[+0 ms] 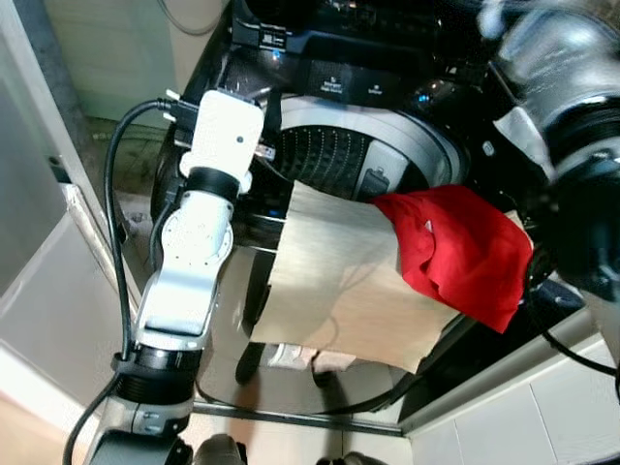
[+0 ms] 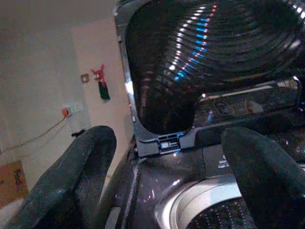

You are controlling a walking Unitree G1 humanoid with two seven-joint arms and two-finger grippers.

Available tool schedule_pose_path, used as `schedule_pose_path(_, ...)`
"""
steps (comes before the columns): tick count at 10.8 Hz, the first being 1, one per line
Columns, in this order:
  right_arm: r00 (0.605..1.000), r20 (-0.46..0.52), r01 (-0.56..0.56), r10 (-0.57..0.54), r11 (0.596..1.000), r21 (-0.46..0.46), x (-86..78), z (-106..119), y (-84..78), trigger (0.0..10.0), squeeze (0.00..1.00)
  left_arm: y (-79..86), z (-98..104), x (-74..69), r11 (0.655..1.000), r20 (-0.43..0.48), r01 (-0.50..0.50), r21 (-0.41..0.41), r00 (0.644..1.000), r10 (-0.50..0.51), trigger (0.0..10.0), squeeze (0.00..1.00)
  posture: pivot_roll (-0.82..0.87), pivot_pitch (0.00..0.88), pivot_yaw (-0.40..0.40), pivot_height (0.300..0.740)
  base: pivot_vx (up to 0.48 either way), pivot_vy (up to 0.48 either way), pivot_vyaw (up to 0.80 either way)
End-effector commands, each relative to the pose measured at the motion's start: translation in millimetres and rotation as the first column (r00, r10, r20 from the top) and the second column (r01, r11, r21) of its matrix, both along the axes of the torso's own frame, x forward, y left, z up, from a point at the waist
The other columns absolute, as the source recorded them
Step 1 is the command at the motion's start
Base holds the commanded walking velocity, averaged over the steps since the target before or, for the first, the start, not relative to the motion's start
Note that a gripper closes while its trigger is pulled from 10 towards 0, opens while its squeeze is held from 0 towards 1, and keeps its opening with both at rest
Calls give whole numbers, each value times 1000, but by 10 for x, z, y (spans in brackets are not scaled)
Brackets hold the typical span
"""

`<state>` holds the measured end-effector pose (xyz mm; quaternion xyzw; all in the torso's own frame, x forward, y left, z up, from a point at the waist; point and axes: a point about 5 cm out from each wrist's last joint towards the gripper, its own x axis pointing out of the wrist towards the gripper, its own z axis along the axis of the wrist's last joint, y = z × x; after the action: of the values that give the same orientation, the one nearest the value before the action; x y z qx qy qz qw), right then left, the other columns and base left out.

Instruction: Clothes washing

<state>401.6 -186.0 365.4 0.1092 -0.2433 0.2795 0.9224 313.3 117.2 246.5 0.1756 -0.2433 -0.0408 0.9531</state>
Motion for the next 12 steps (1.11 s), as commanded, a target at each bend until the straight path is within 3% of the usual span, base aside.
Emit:
schedule_pose_path(1,988,6,-151,152,988,-38,-156,-277,-103,10000,0,29,-35,-5,1000,-20,-13,-4,1000,13,10000,0,18,0,-117,740,0,0,0)
schedule_pose_path(2,988,-25,-157,155,984,-88,-301,-566,-233,10000,0,36,-63,6,1000,-36,-11,-11,999,11,10000,0,6,0,-109,740,0,0,0)
schedule_pose_path(4,984,-85,-174,159,959,-225,-847,-1061,-583,10000,0,42,-134,24,1000,-70,22,14,997,-21,10000,0,-55,0,-58,740,0,0,0)
schedule_pose_path(5,986,-107,-152,128,956,-252,-956,-1168,-629,10000,0,70,-163,18,1000,-82,27,15,996,-26,10000,0,-69,0,-46,740,0,0,0)
schedule_pose_path(6,980,-126,-186,154,936,-298,-1302,-1331,-568,10000,0,160,-210,-8,999,-103,24,21,994,-22,10000,0,-83,0,-24,740,0,0,0)
schedule_pose_path(7,968,-162,-233,191,927,-293,-1471,-1361,-537,10000,0,184,-217,-13,999,-107,24,29,994,-21,10000,0,-88,0,-16,740,0,0,0)
schedule_pose_path(8,926,-280,-336,254,891,-305,-1734,-1498,-529,10000,0,187,-217,-14,999,-108,30,40,994,-26,10000,0,-93,0,-7,740,0,0,0)
schedule_pose_path(9,894,-373,-375,247,868,-326,-1864,-1698,-521,10000,0,178,-218,-14,998,-109,37,43,994,-32,10000,0,-99,0,-3,740,0,0,0)
schedule_pose_path(10,916,-373,-292,148,883,-367,-1725,-1836,-483,10000,0,160,-241,-3,998,-114,43,44,993,-38,10000,0,-99,0,-1,740,0,0,0)
schedule_pose_path(11,910,-413,-227,49,890,-395,-1559,-2083,-429,10000,0,147,-262,2,998,-119,46,44,992,-41,10000,0,-88,0,-2,740,0,0,0)
schedule_pose_path(12,898,-441,-219,7,875,-432,-1499,-2257,-375,10000,0,147,-274,1,998,-121,45,45,992,-39,10000,0,-78,0,-6,740,0,0,0)
